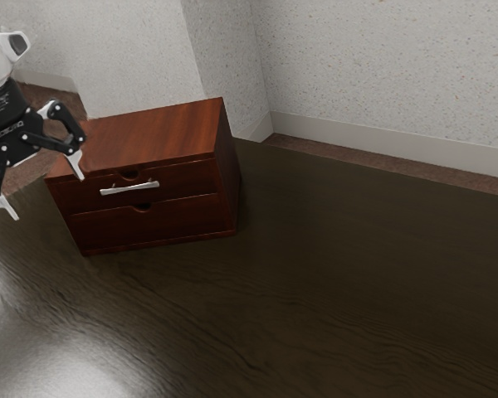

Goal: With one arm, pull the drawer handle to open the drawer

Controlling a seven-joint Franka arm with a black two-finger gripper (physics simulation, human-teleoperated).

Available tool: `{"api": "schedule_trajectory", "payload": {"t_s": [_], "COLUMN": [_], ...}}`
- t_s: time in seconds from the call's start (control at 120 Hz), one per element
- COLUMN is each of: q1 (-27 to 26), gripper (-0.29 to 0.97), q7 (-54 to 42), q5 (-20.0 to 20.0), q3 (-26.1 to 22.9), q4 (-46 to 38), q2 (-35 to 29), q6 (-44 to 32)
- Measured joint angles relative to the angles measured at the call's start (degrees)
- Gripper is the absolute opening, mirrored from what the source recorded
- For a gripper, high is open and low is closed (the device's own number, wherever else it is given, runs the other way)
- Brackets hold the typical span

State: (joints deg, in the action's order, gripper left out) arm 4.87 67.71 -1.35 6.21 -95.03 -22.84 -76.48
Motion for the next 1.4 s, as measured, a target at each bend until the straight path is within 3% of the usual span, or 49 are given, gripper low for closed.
{"api": "schedule_trajectory", "payload": {"t_s": [0.067, 0.15, 0.3, 0.35, 0.542, 0.65, 0.75, 1.075, 1.4], "q1": [6.4, 9.8, 24.8, 27.3, 30.8, 27.2, 33.2, 32.3, 32.4], "gripper": [0.68, 0.68, 0.68, 0.68, 0.68, 0.68, 0.68, 0.68, 0.68], "q7": [2.5, 5.5, 9.8, 11.1, 14.9, 16.9, 18.5, 21.6, 23.0], "q5": [-1.0, -2.0, -5.1, -6.1, -8.1, -7.5, -7.0, -6.6, -3.1], "q3": [-2.6, -3.9, -15.7, -17.8, -20.1, -15.1, -19.4, -18.7, -17.6], "q4": [-7.5, -12.8, -12.7, -10.8, -7.7, -9.3, -9.3, -9.2, -5.9], "q2": [-3.2, -4.1, -1.2, 0.7, 5.8, 6.9, 8.6, 11.4, 17.4], "q6": [-2.5, -7.0, -12.1, -13.1, -15.3, -18.6, -20.9, -28.1, -32.8]}}
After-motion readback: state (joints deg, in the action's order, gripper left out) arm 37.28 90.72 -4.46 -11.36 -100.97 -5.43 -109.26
